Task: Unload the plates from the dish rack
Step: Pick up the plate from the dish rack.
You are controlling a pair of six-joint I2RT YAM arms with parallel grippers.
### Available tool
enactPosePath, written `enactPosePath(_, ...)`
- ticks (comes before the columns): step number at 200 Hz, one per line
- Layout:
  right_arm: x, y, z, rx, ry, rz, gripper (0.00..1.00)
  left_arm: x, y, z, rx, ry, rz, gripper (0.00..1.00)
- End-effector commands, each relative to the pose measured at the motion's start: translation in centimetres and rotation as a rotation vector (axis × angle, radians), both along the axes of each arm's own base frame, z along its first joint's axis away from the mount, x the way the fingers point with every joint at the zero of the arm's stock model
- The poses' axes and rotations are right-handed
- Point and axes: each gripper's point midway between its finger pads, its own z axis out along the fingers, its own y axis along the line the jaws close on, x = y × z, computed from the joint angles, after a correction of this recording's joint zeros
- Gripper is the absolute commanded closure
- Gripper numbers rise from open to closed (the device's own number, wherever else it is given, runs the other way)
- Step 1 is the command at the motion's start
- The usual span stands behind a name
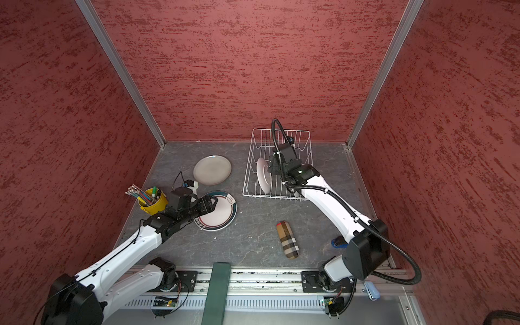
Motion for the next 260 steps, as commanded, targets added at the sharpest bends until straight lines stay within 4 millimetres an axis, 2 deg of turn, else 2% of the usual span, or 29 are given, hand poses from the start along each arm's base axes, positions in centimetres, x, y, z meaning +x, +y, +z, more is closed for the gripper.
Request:
enactPosePath(1, -1.4, -4.3, -1.3, -0.255, 0.075, -0.123, 0.13, 1.5, -1.2, 2.7, -0.047, -0.087, -0.028, 0.22)
enactPosePath(45, -2.1, -4.8, -1.4, -0.338, 0.084, -0.153, 0.13, 2.8, -0.2, 3.9, -0.074, -0.099, -0.026, 0.22)
enactPosePath(81, -1.6, -2.8, -2.0, -0.377, 0.1, -0.11, 0.13, 3.6, 1.5, 4.6, -0.178, -0.086, -0.008, 0.22)
enactPosePath(101, -1.1, -1.6, -2.4, -0.41, 0.105, -0.071, 0.13, 3.5, 2.3, 4.3, -0.132, -0.081, 0.004, 0.22)
enactPosePath(118, -0.9, -1.4, -2.5, -0.489, 0.108, -0.091, 0.14, 3.2, 2.6, 4.2, -0.115, -0.08, 0.009, 0.22)
enactPosePath(140, -0.4, -0.9, -3.1, -0.62, 0.121, -0.111, 0.15, 3.0, 2.7, 4.0, -0.12, -0.08, 0.018, 0.22)
enactPosePath(171, 0.2, -0.7, -3.9, -0.825, 0.121, -0.161, 0.27, 2.8, 2.7, 3.8, -0.121, -0.072, 0.024, 0.22)
enactPosePath(189, 0.6, -0.6, -4.3, -0.863, 0.131, -0.168, 0.29, 2.7, 2.6, 3.8, -0.125, -0.071, 0.02, 0.22)
enactPosePath(241, 1.3, -0.3, -3.9, -0.922, 0.115, -0.155, 0.3, 2.9, 2.4, 3.9, -0.14, -0.07, 0.012, 0.22)
enactPosePath(260, 1.4, -0.4, -4.5, -0.949, 0.124, -0.141, 0.32, 3.0, 2.2, 3.8, -0.151, -0.067, 0.011, 0.22)
